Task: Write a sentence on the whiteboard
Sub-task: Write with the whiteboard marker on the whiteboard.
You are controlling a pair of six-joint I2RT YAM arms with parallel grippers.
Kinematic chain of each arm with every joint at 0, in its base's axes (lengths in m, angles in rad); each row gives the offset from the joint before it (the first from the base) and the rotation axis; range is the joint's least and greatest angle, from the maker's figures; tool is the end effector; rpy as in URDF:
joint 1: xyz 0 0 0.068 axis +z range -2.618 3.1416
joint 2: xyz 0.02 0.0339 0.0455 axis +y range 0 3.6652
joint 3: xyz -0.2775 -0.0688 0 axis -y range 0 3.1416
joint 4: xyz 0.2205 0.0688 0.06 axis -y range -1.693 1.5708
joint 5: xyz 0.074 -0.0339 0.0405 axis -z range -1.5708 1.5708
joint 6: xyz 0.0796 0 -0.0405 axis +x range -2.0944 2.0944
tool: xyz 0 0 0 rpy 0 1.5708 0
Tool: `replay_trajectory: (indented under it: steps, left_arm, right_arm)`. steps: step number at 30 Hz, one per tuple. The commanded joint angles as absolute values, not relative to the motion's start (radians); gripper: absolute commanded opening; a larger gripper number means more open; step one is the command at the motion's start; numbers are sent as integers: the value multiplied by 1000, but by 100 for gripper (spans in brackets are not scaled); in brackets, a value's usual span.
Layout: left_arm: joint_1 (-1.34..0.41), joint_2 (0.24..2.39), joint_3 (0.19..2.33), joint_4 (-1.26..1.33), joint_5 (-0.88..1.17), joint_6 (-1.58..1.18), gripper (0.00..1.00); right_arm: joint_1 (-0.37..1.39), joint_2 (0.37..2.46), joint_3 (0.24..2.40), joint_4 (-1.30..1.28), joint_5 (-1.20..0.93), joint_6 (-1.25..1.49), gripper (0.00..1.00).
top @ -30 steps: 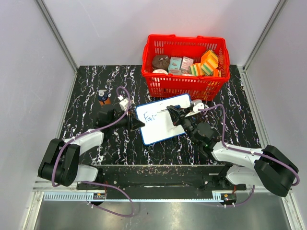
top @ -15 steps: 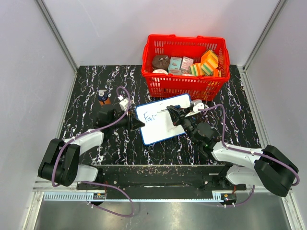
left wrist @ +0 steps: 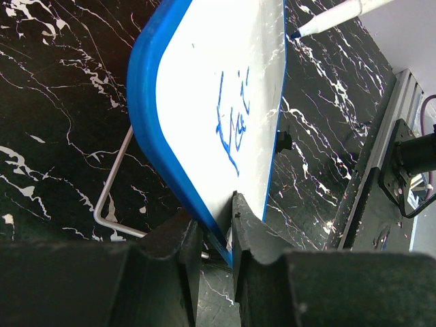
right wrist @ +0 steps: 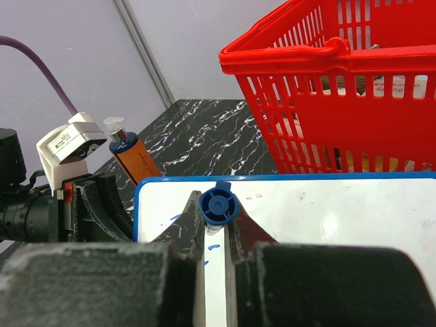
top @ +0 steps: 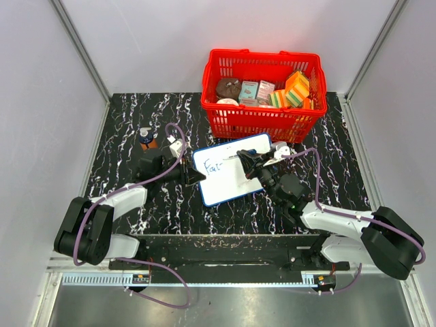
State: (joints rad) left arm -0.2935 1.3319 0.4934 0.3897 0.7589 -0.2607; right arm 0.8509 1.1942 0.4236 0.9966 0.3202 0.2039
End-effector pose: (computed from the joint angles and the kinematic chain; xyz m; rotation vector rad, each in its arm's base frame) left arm 0.2379 -0.1291 0.2021 0.5337 1.9909 -1.1106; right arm 0.1927 0.1818 0.2945 -0.1709 1.3777 0.6702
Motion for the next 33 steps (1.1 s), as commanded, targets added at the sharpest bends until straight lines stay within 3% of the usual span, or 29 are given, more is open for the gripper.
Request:
replay_trajectory:
  steps: [1, 33]
  left_arm:
    - [-288, 1347, 509, 387, 660, -121, 0]
    - [-288, 1345, 509, 387, 663, -121, 0]
  right_arm:
    - [853, 1195, 423, 1045, 310, 212, 0]
    - [853, 1322, 477, 1097, 314, 183, 0]
